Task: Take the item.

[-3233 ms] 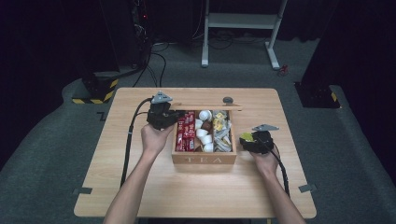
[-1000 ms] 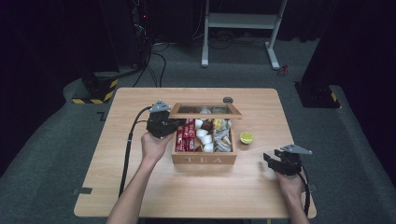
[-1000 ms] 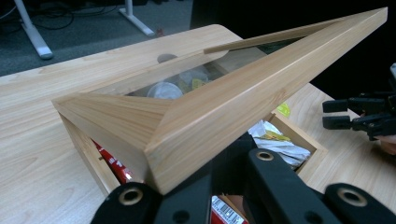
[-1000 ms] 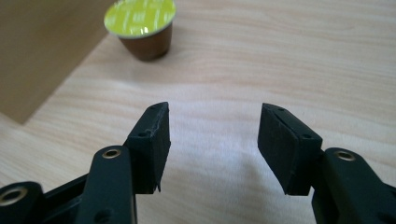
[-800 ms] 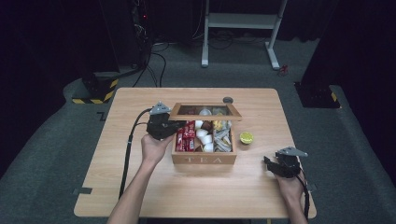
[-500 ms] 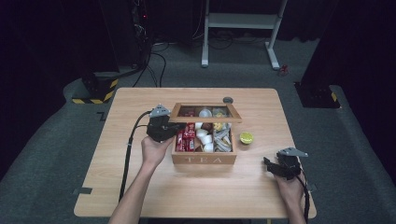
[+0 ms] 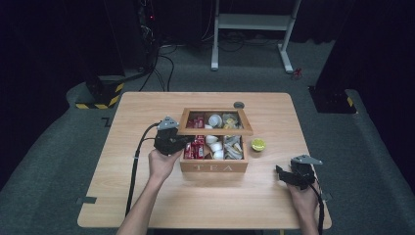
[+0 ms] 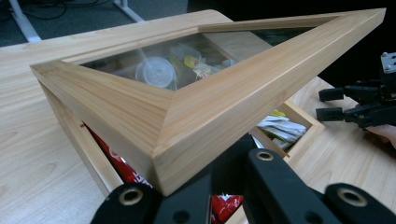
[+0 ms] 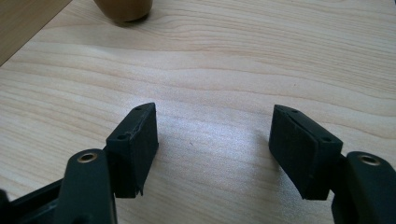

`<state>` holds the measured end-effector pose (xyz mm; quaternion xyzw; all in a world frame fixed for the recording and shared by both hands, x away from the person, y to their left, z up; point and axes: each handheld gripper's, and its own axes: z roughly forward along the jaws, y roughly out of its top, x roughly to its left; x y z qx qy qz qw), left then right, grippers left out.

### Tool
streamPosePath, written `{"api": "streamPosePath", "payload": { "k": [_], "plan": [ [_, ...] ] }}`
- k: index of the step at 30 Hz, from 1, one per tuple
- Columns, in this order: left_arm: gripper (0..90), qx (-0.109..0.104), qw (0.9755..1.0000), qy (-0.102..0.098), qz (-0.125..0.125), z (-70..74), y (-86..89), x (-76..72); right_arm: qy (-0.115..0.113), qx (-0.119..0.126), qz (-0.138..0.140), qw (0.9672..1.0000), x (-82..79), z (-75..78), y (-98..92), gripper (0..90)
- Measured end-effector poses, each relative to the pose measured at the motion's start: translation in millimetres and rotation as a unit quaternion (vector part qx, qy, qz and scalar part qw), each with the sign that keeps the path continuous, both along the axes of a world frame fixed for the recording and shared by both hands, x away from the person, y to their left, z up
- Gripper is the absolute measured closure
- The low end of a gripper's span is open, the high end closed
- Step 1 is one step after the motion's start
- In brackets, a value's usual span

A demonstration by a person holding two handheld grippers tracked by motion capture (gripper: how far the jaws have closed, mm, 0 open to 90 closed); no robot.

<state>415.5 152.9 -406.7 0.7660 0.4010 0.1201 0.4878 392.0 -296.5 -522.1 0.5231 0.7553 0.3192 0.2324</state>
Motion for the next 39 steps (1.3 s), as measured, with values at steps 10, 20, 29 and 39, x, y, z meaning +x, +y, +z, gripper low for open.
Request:
{"api": "streamPosePath", "payload": {
  "k": [10, 20, 29, 39],
  "plan": [
    [90.0, 0.003, 1.0, 0.002, -0.002, -5.2, -0.6, -6.1, 0.001, 0.002, 0.0, 1.0, 0.1, 0.0, -0.1, 31.9],
    [90.0, 0.003, 0.9999, 0.01, -0.002, -12.7, -1.0, -11.7, 0.0, 0.0, 0.001, 1.0, 0.6, -0.1, -0.5, 31.8],
    [90.0, 0.021, 0.9997, 0.014, -0.003, -17.0, -1.3, -15.2, 0.001, 0.002, 0.0, 1.0, 2.2, -0.2, 0.5, 31.2],
    [90.0, 0.014, 0.9996, 0.024, -0.007, -29.5, -0.9, -18.7, 0.001, 0.002, -0.001, 1.0, 2.1, -0.1, 0.6, 31.2]
  ]
}}
